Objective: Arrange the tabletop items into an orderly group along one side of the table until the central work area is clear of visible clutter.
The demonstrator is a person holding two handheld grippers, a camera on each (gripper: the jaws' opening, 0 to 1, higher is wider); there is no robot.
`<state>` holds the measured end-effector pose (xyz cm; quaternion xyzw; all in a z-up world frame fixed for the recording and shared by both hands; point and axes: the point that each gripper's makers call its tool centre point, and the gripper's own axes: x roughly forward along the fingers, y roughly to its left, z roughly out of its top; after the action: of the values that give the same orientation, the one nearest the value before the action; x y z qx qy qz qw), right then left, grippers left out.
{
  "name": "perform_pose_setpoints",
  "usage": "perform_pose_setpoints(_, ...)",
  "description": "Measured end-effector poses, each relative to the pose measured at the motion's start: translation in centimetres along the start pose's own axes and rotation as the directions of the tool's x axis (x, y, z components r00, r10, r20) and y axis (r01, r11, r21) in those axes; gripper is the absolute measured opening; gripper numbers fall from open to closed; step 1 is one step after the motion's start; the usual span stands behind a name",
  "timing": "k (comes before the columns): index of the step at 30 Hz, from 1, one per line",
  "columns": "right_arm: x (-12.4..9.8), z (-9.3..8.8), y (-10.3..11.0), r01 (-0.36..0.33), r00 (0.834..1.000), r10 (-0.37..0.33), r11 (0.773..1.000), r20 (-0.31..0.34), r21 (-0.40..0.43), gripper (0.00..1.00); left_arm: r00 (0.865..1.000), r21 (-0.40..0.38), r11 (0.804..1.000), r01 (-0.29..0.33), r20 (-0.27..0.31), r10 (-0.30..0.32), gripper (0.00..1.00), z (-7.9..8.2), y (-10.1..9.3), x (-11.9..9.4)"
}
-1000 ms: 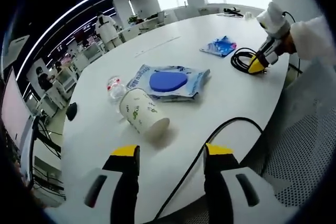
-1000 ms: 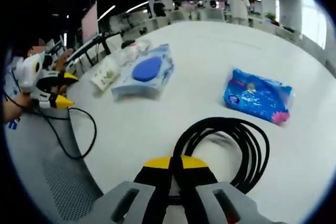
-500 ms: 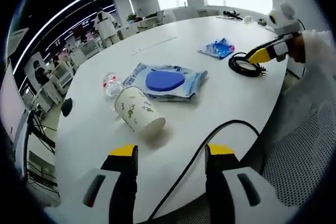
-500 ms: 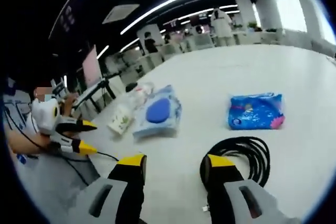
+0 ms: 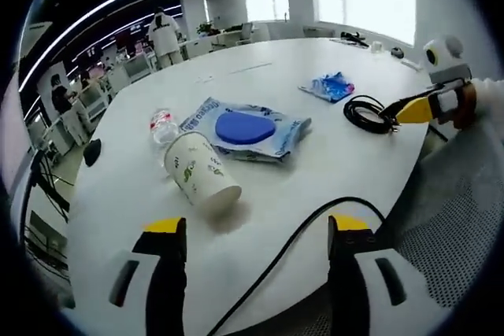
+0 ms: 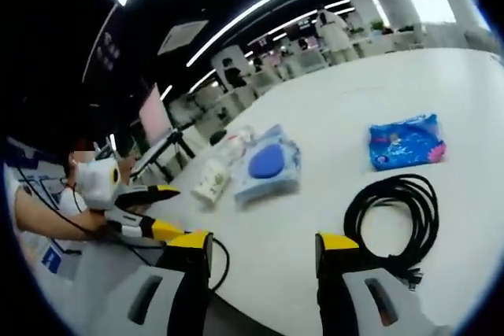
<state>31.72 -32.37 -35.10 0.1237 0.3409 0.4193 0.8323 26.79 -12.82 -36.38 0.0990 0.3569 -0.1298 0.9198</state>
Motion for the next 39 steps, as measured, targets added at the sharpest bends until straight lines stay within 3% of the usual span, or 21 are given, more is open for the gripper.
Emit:
perform_pose_setpoints(4, -0.1, 0.6, -0.5, -0.007, 1.0, 0.007, 1.0, 0.002, 0.023, 0.54, 1.0, -0.018, 1.0, -0.011, 0.006, 0.011, 0.72, 0.1, 0.3, 0.0)
perform_pose_setpoints(9, 0.6, 0.2, -1.1, 0.016, 0.999, -0.021, 0.983, 0.028, 0.182, 0.5, 0.999, -0.085, 0.996, -0.022, 0.037, 0.025, 0.68, 0.8, 1.3, -0.4)
perform_pose_setpoints(13, 0.3, -0.3, -1.5, 0.055, 0.998, -0.053, 0.987, -0.015, 0.15, 0.45, 0.999, -0.127, 0.991, -0.048, 0.02, 0.051, 0.65, 0.3, 2.5, -0.4)
perform_pose_setpoints(16, -0.1, 0.7, -2.3, 0.063, 0.997, -0.069, 0.982, 0.028, 0.175, 0.47, 0.991, -0.183, 0.982, -0.054, 0.108, 0.075, 0.64, 2.2, 4.1, -0.8)
perform_pose_setpoints(19, -0.7, 1.3, -1.6, 0.06, 0.998, -0.057, 0.981, -0.02, 0.186, 0.46, 0.995, -0.189, 0.982, -0.028, 0.09, 0.046, 0.6, 3.2, 4.6, -1.1)
perform_pose_setpoints(21, -1.1, 2.2, -0.7, 0.025, 1.0, -0.025, 0.991, -0.005, 0.135, 0.45, 0.996, -0.112, 0.993, 0.039, 0.078, -0.031, 0.51, 4.4, 4.8, -0.5)
perform_pose_setpoints(23, -1.3, 2.9, -0.2, 0.024, 1.0, -0.027, 0.989, 0.013, 0.143, 0.44, 0.998, 0.008, 1.0, 0.018, 0.061, -0.018, 0.45, 5.7, 6.7, 0.6)
perform_pose_setpoints(24, -1.3, 3.7, 0.2, 0.025, 0.998, -0.035, 0.981, 0.048, 0.191, 0.44, 0.998, 0.031, 0.999, 0.008, 0.066, -0.01, 0.44, 6.7, 7.1, 0.8)
perform_pose_setpoints(26, -0.7, 4.0, 1.4, -0.005, 0.996, -0.02, 0.959, 0.083, 0.284, 0.44, 0.995, 0.002, 1.0, 0.012, 0.097, -0.012, 0.44, 8.9, 8.6, 1.8)
perform_pose_setpoints(28, 0.0, 3.8, 1.9, -0.015, 0.997, -0.008, 0.955, 0.074, 0.296, 0.43, 0.995, -0.002, 1.0, 0.024, 0.094, -0.024, 0.46, 10.9, 9.6, 3.3)
perform_pose_setpoints(29, 0.4, 2.9, 1.9, 0.01, 1.0, -0.013, 0.971, 0.012, 0.24, 0.42, 0.997, 0.034, 0.999, 0.025, 0.073, -0.027, 0.47, 11.5, 10.1, 4.2)
perform_pose_setpoints(30, 0.5, 2.8, 1.7, 0.045, 0.999, -0.043, 0.984, -0.011, 0.171, 0.42, 0.998, 0.071, 0.997, 0.026, 0.059, -0.03, 0.46, 12.1, 10.3, 4.8)
perform_pose_setpoints(32, 1.0, 3.7, 2.8, 0.041, 0.997, -0.056, 0.966, 0.051, 0.257, 0.42, 0.999, 0.119, 0.993, 0.026, 0.037, -0.03, 0.45, 13.0, 10.7, 6.0)
perform_pose_setpoints(34, 1.5, 3.9, 3.5, -0.005, 0.997, -0.02, 0.942, 0.071, 0.335, 0.41, 0.997, 0.132, 0.99, 0.046, 0.054, -0.054, 0.44, 14.6, 10.9, 7.3)
perform_pose_setpoints(35, 1.9, 3.6, 4.2, -0.012, 0.998, -0.01, 0.935, 0.062, 0.355, 0.41, 0.996, 0.127, 0.99, 0.064, 0.051, -0.071, 0.45, 15.1, 10.9, 7.9)
perform_pose_setpoints(37, 2.6, 3.4, 4.4, 0.003, 0.999, -0.022, 0.94, 0.05, 0.34, 0.4, 0.993, 0.115, 0.986, 0.119, 0.005, -0.121, 0.46, 15.2, 11.0, 9.8)
perform_pose_setpoints(39, 3.7, 3.2, 4.4, 0.02, 0.999, -0.035, 0.935, 0.037, 0.354, 0.4, 0.993, 0.161, 0.981, 0.111, -0.064, -0.102, 0.48, 14.9, 11.5, 11.2)
